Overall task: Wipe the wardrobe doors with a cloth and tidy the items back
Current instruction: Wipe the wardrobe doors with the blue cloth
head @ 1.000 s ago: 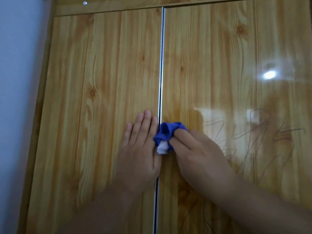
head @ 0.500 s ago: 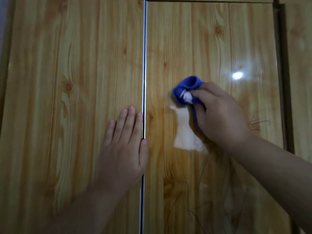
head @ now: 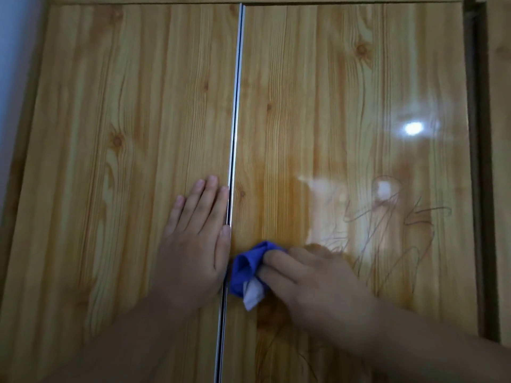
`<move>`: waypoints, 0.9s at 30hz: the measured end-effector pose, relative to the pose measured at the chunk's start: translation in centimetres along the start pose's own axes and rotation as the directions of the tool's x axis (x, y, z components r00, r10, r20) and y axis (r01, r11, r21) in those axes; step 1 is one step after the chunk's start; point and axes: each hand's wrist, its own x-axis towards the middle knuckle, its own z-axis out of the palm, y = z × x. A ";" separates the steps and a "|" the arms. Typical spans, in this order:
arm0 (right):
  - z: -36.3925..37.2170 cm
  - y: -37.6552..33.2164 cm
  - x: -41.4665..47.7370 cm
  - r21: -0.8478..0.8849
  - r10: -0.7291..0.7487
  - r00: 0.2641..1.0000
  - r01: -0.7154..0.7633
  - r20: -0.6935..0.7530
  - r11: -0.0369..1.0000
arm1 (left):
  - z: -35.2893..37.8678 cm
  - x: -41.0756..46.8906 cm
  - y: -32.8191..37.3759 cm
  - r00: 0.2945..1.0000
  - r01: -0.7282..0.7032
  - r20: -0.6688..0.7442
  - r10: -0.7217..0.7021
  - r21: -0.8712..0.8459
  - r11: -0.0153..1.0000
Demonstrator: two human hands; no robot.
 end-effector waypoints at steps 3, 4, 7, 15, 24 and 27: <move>-1.8 3.2 2.8 -0.024 0.096 0.990 -0.099 -0.103 0.995 | 0.1 0.0 0.0 1.000 0.003 -0.011 -0.002 0.005 1.000; -2.4 4.1 4.2 -0.031 0.142 0.979 -0.148 -0.145 0.988 | 0.1 0.0 0.0 1.000 0.004 -0.017 -0.004 0.003 1.000; -2.9 5.3 8.4 -0.079 0.244 0.948 -0.264 -0.202 0.961 | 0.3 0.0 0.0 0.999 0.000 -0.033 0.000 -0.004 1.000; -1.2 1.1 7.2 -0.029 0.263 0.944 -0.274 -0.198 0.961 | -0.1 0.1 -0.1 0.999 -0.012 -0.033 0.010 -0.069 0.998; -0.2 -1.3 0.0 -0.103 0.073 0.996 -0.077 -0.044 0.992 | -0.5 0.2 0.2 1.000 0.019 0.020 -0.018 -0.045 0.999; -1.8 1.3 0.5 -0.141 0.112 0.992 -0.119 -0.055 0.983 | -0.4 0.0 0.2 1.000 -0.003 0.008 0.003 -0.006 1.000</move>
